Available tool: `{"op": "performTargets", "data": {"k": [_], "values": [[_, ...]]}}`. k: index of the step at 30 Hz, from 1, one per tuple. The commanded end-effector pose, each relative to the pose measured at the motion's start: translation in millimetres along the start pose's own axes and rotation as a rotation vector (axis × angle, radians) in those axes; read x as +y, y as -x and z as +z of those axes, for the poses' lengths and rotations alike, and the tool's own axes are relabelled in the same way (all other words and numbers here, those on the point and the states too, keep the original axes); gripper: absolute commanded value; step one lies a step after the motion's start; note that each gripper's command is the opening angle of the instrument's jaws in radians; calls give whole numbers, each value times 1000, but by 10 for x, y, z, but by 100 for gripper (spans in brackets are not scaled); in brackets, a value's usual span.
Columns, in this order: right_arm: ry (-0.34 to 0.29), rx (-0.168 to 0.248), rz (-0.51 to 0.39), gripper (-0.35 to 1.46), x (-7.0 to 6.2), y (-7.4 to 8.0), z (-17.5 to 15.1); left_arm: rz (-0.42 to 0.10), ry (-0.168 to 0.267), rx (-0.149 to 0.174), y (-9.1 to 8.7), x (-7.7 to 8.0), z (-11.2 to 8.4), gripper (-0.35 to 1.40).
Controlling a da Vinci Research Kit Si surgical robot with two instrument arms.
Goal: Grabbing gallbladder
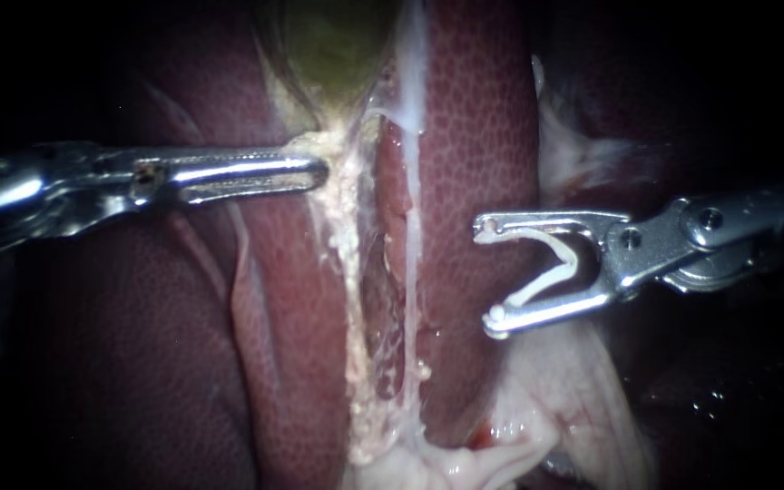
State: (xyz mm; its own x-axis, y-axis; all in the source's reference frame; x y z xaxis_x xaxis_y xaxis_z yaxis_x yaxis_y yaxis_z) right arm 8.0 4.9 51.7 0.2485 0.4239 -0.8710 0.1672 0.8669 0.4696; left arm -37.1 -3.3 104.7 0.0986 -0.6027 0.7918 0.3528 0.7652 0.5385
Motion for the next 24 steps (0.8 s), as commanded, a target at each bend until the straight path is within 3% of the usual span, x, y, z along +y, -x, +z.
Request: {"op": "performTargets", "data": {"k": [1, 10, 24], "values": [[0, 0, 0, 60, 0, 0, 0, -5, 2, -9, 7, 1, -5, -35], [0, 0, 0, 60, 0, 0, 0, -12, 32, -52, 56, 7, -48, -35], [0, 0, 0, 60, 0, 0, 0, -11, 49, -54, 53, 4, -52, -35]]}}
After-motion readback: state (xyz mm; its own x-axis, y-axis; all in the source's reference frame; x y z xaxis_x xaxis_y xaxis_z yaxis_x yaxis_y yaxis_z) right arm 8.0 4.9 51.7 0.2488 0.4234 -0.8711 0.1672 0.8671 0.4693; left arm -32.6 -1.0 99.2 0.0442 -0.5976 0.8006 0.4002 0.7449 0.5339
